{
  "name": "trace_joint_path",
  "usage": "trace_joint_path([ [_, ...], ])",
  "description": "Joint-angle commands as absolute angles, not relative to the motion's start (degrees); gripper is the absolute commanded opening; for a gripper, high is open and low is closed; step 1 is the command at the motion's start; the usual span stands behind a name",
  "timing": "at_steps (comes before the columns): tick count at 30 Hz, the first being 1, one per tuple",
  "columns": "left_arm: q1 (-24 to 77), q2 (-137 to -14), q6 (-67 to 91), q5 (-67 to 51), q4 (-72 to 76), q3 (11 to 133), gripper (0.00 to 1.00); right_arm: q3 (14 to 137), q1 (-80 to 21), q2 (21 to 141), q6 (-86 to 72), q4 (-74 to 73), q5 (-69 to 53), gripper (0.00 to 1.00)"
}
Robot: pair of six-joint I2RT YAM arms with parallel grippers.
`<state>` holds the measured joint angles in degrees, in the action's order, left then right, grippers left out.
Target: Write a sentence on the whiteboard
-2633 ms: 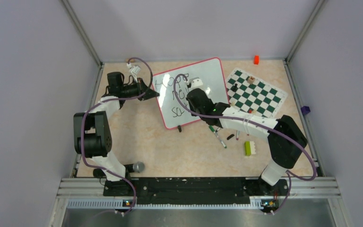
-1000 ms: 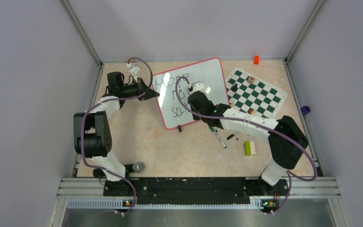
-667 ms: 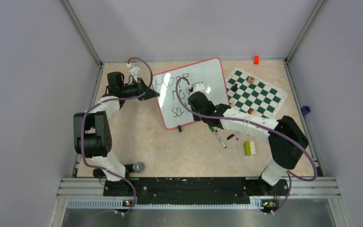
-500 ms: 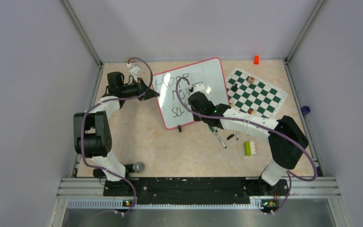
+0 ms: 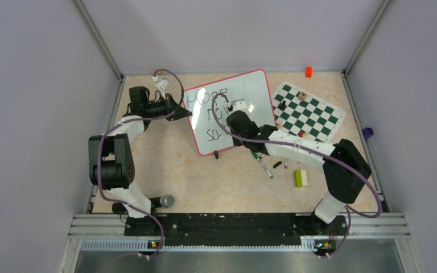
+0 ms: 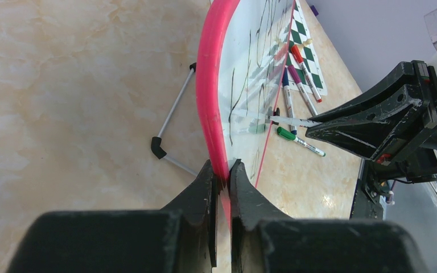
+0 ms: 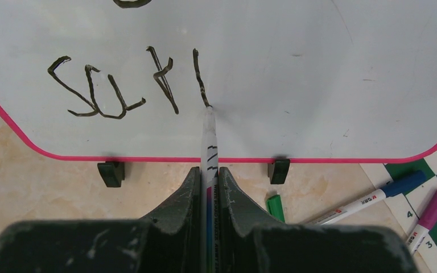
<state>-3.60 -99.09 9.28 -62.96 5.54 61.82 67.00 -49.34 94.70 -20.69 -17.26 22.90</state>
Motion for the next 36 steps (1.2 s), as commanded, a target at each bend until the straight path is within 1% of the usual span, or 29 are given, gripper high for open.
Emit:
trace_joint_path([
  [1,-2.35,-100.39,1.28,-51.86,3.60,60.67,0.00,68.73,-49.20,95.51,-20.49,-16.59,24.17,0.00],
  [36,-2.34,-100.39,1.30,-51.86,3.60,60.72,0.00,72.35,-49.27,98.12,-17.31,-12.16,27.22,0.00],
])
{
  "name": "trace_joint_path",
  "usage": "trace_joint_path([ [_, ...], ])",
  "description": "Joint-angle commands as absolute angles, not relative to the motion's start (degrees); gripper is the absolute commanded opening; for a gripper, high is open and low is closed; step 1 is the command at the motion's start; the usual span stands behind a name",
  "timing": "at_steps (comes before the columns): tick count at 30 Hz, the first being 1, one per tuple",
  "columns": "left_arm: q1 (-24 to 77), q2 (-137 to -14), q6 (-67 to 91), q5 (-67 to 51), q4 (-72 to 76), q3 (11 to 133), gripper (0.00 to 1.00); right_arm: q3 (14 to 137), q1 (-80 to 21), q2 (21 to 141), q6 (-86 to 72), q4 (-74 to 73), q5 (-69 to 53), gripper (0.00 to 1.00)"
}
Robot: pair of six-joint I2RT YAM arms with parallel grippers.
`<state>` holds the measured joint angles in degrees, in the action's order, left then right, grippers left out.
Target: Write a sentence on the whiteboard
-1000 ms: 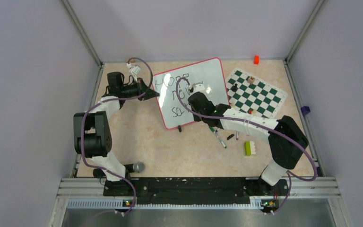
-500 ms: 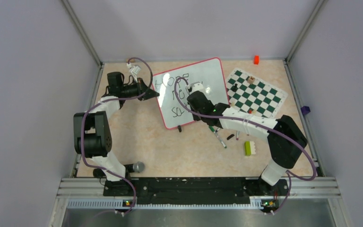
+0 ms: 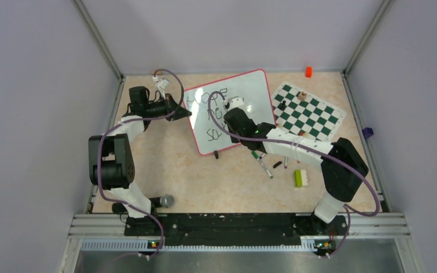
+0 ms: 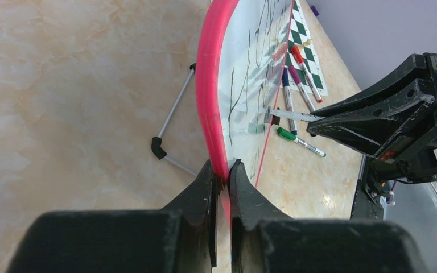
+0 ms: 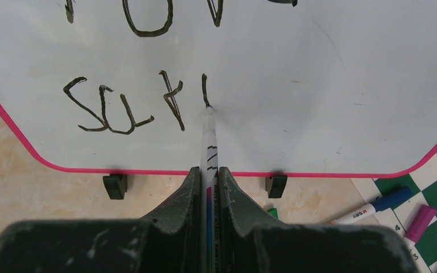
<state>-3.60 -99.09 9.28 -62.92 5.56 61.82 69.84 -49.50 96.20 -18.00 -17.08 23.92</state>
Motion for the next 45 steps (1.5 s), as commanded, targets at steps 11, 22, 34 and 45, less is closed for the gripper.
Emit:
trace_joint_path([
  [11,-2.37,-100.41,1.31,-51.81,3.61,60.64,0.00,72.27,-49.13,97.94,-17.36,-10.93,30.05,0.00],
  [22,-2.36,-100.37,1.32,-51.85,3.61,60.64,0.00,70.23,-49.04,95.73,-18.67,-10.21,30.77,0.00],
  [34,-2.31,-100.26,1.23,-51.88,3.76,60.55,0.00,50.53,-49.23,76.52,-15.43,7.94,23.58,0.00],
  [45,-2.35,-100.45,1.23,-52.12,3.69,60.64,0.00,53.76,-49.26,78.52,-19.23,0.46,30.48,0.00],
])
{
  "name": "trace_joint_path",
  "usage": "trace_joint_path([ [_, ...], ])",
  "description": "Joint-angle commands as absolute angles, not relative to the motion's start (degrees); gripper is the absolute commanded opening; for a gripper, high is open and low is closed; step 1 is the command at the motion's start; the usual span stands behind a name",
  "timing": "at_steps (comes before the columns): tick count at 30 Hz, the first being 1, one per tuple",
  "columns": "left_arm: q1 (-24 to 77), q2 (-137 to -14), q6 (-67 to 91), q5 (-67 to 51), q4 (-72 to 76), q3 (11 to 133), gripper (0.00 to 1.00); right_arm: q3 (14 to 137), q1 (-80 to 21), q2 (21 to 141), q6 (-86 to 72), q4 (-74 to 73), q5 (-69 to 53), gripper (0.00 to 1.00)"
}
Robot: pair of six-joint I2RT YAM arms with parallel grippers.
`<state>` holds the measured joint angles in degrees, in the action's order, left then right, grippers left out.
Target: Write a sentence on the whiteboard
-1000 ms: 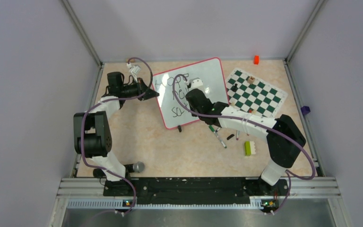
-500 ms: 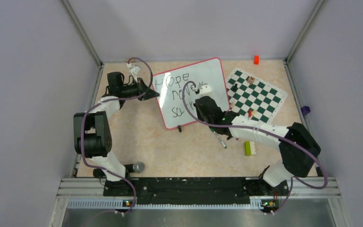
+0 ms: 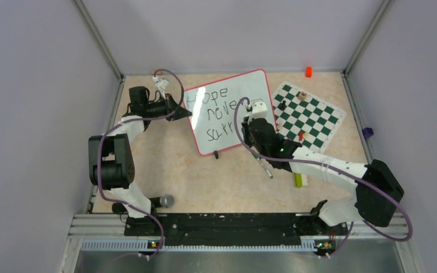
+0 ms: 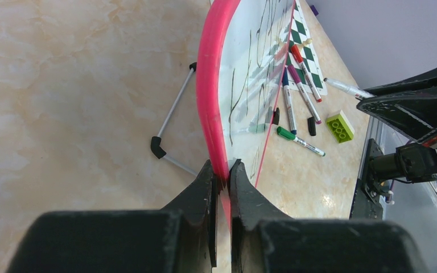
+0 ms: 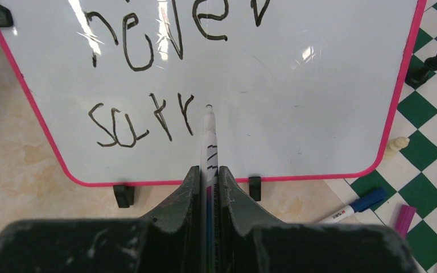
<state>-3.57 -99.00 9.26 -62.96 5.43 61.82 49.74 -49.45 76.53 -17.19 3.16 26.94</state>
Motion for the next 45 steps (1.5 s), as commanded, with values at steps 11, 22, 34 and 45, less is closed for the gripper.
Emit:
trace_joint_path([
  [11,-2.36,-100.33,1.15,-52.20,3.69,60.64,0.00,53.44,-48.26,77.92,-20.20,0.09,29.45,0.00],
  [22,-2.29,-100.21,1.19,-52.11,3.69,60.56,0.00,56.48,-46.77,79.97,-19.29,-4.95,23.22,0.00],
  [34,-2.34,-100.08,1.14,-52.12,3.82,60.39,0.00,62.17,-45.79,83.90,-20.46,-12.99,21.26,0.00],
  [45,-2.37,-100.00,1.23,-51.93,3.91,60.19,0.00,64.66,-45.38,84.58,-20.90,-16.62,19.41,0.00],
])
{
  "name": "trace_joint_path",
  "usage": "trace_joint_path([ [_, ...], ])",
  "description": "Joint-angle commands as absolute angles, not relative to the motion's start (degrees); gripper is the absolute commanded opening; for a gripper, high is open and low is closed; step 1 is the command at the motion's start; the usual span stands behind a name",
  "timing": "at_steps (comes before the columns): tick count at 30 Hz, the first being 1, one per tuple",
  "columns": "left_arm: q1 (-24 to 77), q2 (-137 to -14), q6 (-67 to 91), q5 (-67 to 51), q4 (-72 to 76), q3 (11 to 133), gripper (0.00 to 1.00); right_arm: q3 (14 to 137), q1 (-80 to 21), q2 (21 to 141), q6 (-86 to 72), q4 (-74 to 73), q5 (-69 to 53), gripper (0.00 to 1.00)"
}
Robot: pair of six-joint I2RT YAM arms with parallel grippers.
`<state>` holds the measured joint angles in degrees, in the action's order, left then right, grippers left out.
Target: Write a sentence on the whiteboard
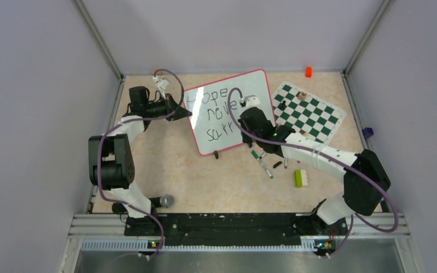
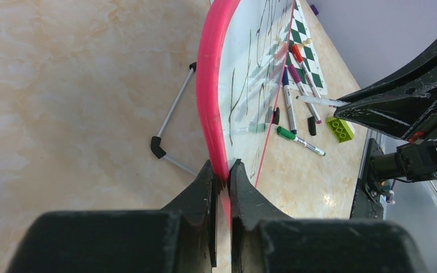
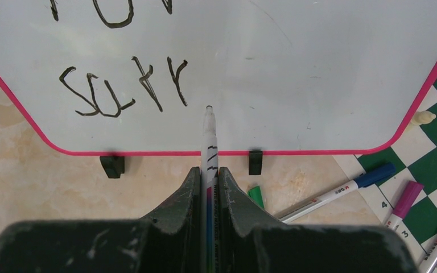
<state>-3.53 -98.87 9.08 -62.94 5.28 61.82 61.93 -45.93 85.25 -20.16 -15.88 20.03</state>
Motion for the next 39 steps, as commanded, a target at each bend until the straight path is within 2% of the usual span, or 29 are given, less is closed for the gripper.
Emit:
trace_joint_path([
  [1,-2.36,-100.02,1.23,-51.95,3.95,60.20,0.00,64.69,-45.42,84.63,-20.90,-16.69,19.37,0.00],
  [25,-1.72,-100.40,0.80,-51.24,2.90,60.91,0.00,72.79,-43.04,89.59,-17.56,-20.05,16.32,0.00],
  [39,-1.67,-100.32,0.70,-51.24,2.90,60.89,0.00,71.99,-42.98,93.02,-18.72,-18.83,17.31,0.00],
])
